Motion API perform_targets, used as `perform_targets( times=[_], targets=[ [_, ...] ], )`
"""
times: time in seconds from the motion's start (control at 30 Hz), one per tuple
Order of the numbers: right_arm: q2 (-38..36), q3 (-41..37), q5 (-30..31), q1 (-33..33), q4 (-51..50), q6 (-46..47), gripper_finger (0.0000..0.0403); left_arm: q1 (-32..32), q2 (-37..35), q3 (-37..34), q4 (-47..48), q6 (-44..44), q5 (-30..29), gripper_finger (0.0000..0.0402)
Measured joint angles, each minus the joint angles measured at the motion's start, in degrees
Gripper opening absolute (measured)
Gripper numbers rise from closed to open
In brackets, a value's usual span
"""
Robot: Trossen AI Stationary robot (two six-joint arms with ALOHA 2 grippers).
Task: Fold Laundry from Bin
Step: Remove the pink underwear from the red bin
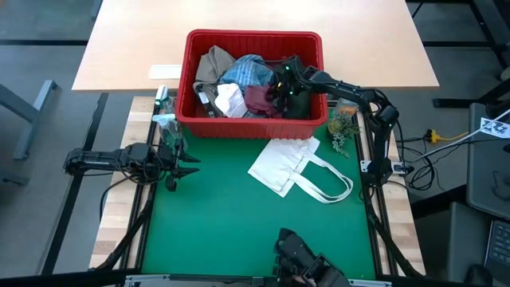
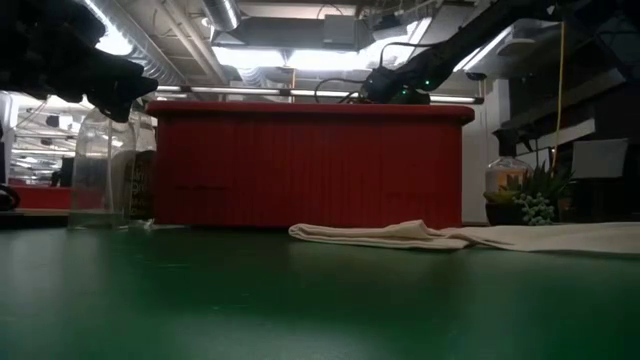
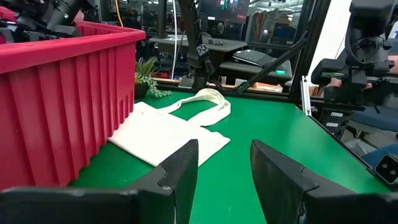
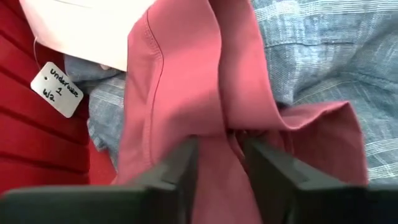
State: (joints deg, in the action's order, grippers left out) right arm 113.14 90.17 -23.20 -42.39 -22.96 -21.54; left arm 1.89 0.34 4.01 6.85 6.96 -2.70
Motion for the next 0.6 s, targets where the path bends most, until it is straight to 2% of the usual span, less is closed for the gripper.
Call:
perform_targets(
  times=[0.17, 0.23, 0.5, 0.6],
  targets=[
    [0.00, 0.00, -1.87, 0.00, 0.04, -0.02, 0.0030, 0.00, 0.00, 0.00, 0.00, 0.00, 0.00, 0.0141],
    [0.00, 0.00, -1.94, 0.00, 0.07, -0.01, 0.0008, 0.01, -0.01, 0.00, 0.00, 0.00, 0.00, 0.0141],
    [0.00, 0.00, -1.79, 0.00, 0.30, 0.00, 0.0021, 0.01, 0.00, 0.00, 0.00, 0.00, 0.00, 0.0141],
    [0.00, 0.00, 1.66, 0.04, 0.94, 0.04, 0.0014, 0.00, 0.00, 0.00, 0.00, 0.00, 0.00, 0.0141]
  ],
)
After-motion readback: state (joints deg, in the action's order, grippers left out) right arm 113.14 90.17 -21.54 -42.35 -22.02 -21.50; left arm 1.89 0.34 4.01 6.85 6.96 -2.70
